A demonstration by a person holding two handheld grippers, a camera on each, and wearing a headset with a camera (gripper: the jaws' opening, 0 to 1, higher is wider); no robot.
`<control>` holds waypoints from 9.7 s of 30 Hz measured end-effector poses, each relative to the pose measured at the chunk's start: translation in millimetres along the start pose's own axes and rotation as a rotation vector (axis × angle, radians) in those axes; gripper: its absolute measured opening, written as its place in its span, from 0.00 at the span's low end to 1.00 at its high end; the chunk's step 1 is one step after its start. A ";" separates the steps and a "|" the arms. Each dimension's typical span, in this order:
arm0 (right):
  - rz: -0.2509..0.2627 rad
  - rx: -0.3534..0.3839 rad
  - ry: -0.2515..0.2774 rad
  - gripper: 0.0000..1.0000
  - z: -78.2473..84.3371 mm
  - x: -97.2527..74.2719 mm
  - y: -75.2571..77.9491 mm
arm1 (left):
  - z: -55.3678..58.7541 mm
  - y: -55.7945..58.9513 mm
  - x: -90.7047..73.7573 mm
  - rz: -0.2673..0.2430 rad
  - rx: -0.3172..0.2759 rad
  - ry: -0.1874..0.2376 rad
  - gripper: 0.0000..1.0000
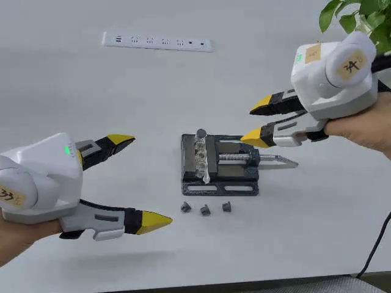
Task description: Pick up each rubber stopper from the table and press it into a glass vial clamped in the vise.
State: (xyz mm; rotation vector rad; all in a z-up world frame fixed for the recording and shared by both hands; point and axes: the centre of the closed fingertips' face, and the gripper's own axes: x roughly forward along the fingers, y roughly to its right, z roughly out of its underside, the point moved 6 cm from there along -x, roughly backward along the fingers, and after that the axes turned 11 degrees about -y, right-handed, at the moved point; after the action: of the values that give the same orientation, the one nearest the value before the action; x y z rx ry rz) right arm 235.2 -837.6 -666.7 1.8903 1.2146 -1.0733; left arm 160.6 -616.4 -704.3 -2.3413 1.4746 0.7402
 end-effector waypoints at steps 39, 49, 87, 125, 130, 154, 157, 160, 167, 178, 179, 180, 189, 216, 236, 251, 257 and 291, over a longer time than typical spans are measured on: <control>-0.166 0.145 0.230 0.53 84.1 34.9 -92.7 | -3.2 4.5 -0.2 0.029 0.040 -0.068 0.96; -0.176 0.104 0.221 0.29 81.7 62.9 -91.9 | -4.3 7.3 0.5 0.031 0.032 -0.070 0.96; -0.234 0.006 0.172 0.09 78.8 97.8 -86.4 | -1.7 4.5 3.0 0.027 0.014 -0.079 0.94; -0.226 0.016 0.159 0.08 77.1 99.2 -84.6 | -0.7 4.0 4.3 0.027 0.009 -0.076 0.93; -0.230 0.017 0.151 0.09 79.2 99.4 -84.2 | -1.8 3.8 3.9 0.025 0.006 -0.070 0.93; -0.225 0.008 0.173 0.07 75.0 89.0 -82.5 | -5.5 5.3 5.4 0.028 0.010 -0.057 0.91; -0.228 0.002 0.202 0.07 68.8 78.2 -83.4 | -8.4 6.3 5.0 0.027 0.012 -0.047 0.89; -0.229 -0.005 0.243 0.07 59.6 63.3 -84.5 | -12.4 8.0 4.7 0.029 0.018 -0.035 0.86; -0.241 -0.014 0.353 0.06 32.8 22.7 -86.9 | -29.4 11.6 3.6 0.034 0.049 0.013 0.78; -0.259 -0.082 0.447 0.06 -5.4 -22.8 -96.3 | -72.5 26.5 -1.7 0.120 0.075 0.106 0.39; -0.258 -0.088 0.454 0.06 -9.2 -26.4 -96.9 | -76.3 28.1 -2.1 0.126 0.084 0.112 0.36; -0.258 -0.092 0.460 0.06 -11.7 -28.8 -97.3 | -78.6 29.3 -2.4 0.132 0.092 0.117 0.34; -0.268 -0.102 0.524 0.06 -30.4 -46.3 -99.9 | -91.5 41.9 -2.9 0.189 0.118 0.146 0.20; -0.272 -0.134 0.543 0.06 -38.5 -53.9 -103.3 | -102.3 50.4 -8.4 0.229 0.140 0.178 0.05; -0.295 -0.144 0.562 0.07 -45.5 -63.3 -105.8 | -105.2 47.8 -16.5 0.292 0.058 0.231 0.04; -0.302 -0.151 0.571 0.07 -47.8 -67.0 -107.4 | -105.9 48.3 -18.6 0.328 0.026 0.250 0.04; -0.307 -0.151 0.577 0.07 -48.7 -68.0 -107.9 | -105.6 48.0 -19.8 0.342 0.009 0.261 0.04; -0.309 -0.115 0.499 0.05 -52.8 -58.8 -101.4 | -94.8 43.5 -23.0 0.305 0.005 0.273 0.09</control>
State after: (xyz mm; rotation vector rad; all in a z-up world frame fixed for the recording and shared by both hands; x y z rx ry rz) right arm 142.6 -779.8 -598.7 1.9860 1.8538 -0.6702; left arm 139.5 -664.2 -611.1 -2.3128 1.9780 0.4951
